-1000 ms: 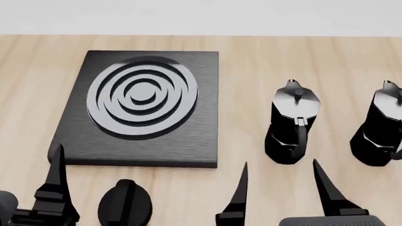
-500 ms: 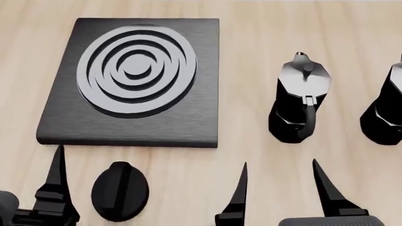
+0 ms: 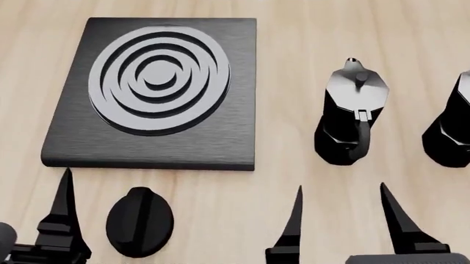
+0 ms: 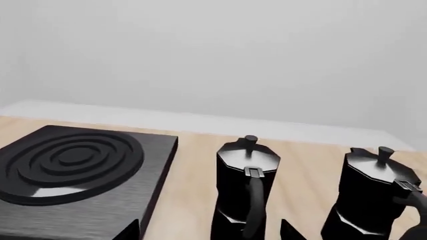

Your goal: Put the right moka pot on the stove.

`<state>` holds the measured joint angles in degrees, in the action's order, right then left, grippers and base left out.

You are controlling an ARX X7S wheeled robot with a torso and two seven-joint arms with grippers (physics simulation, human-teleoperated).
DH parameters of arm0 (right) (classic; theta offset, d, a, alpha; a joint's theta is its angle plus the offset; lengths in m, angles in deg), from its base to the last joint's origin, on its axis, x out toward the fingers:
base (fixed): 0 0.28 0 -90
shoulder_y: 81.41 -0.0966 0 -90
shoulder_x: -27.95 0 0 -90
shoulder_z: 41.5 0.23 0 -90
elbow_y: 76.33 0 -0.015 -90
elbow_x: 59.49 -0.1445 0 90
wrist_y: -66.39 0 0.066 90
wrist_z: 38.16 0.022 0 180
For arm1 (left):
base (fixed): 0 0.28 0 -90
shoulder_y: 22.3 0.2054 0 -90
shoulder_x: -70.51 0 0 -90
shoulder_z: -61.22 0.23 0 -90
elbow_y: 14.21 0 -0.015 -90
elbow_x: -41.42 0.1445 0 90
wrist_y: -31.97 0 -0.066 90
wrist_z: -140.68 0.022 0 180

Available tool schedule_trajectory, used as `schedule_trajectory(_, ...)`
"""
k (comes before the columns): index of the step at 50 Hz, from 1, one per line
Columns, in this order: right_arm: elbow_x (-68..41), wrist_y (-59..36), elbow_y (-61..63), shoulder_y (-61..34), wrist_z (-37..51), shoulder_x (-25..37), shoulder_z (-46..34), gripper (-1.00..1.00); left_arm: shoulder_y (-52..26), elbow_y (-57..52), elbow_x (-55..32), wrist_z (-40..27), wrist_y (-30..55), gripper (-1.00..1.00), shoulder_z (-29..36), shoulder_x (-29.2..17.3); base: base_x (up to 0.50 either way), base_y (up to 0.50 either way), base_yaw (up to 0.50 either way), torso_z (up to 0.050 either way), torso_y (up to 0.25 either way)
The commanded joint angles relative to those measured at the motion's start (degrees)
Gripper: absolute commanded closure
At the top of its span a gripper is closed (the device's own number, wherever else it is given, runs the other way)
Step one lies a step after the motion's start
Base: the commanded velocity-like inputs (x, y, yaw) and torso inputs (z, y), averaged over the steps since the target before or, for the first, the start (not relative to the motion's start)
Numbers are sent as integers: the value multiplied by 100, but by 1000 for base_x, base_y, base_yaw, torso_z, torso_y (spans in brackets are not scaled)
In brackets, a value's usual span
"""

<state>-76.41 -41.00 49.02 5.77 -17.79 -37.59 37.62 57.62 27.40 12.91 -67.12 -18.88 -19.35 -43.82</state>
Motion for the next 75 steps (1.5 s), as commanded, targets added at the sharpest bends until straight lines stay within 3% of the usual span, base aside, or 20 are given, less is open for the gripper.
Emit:
schedule_trajectory(1,-208,412,-157,95,-197,157,326,-100,-14,5,-124,-6,9,-100,-59,8,0,0,0,0,0)
schedule_trajectory(23,-885,813,-512,190,-523,624,1276,-100,-45,60,-212,-72,59,-100,-64,1,0,0,0,0,0)
schedule_trajectory(25,-1300,669,-438,168,-547,656,1425,-100,-18,61,-240,-70,21,-100,-101,10,0,0,0,0,0)
schedule_trajectory(34,-1177,619,-420,129,-523,837,1509,-100,-26,72,-287,-80,24,-100,-108,2,0,0,0,0,0)
schedule_trajectory(36,-920,1024,-720,285,-645,728,1472,-100,-39,62,-297,-94,43,-100,-108,-2,0,0,0,0,0)
schedule_trajectory(55,-1474,518,-627,220,-431,1165,2133,-100,-32,52,-369,-118,22,-100,-118,-31,0,0,0,0,0)
schedule_trajectory(75,-1466,926,-1772,-41,-754,1126,2343,-100,-34,63,-392,-168,18,-100,-91,-61,0,0,0,0,0)
